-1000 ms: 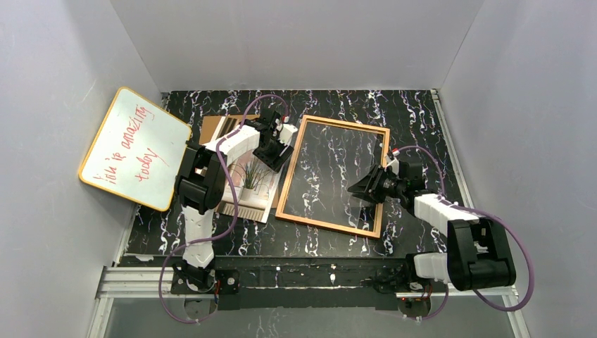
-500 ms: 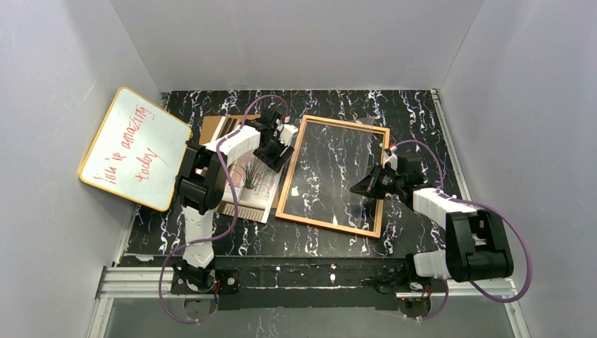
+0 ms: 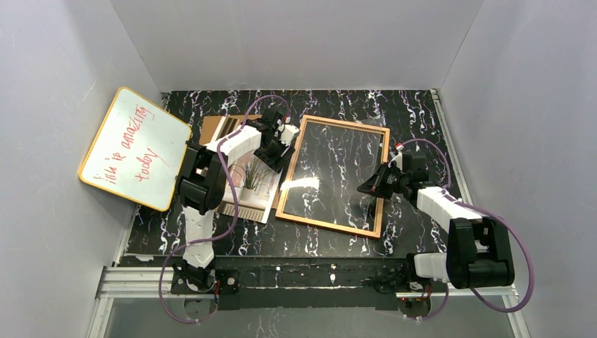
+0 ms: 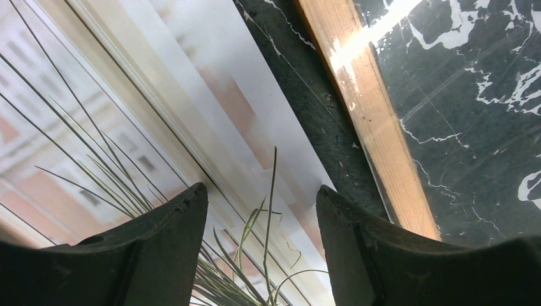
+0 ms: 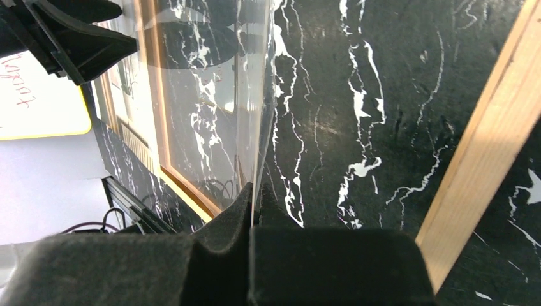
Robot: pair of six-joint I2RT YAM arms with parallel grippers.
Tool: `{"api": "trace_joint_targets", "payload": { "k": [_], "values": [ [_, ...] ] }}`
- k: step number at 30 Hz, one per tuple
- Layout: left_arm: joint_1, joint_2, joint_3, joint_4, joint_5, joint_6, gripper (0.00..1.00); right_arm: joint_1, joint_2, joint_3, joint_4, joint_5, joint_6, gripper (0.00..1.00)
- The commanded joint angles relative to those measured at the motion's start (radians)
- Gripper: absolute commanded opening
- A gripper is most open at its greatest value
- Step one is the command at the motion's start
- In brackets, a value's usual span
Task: Put the photo into the frame
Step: Place the photo frame item in the photo frame.
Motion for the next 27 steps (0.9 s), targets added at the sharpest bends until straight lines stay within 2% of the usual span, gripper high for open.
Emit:
{"api": "trace_joint_targets", "payload": {
  "k": [1,17,27],
  "values": [
    [-0.012,-0.017,0.021,-0.05,0.005,-0.011,0.61,-0.028,0.011,0.054,-0.064,-0.026,-0.05,0.01],
    [-0.012,-0.011,0.022,-0.049,0.012,-0.013,0.61,-0.048,0.058,0.126,-0.157,-0.128,-0.097,0.01],
    [-0.012,-0.015,0.011,-0.044,0.016,-0.005,0.62,-0.051,0.051,0.13,-0.195,-0.116,-0.099,0.01]
  ]
}}
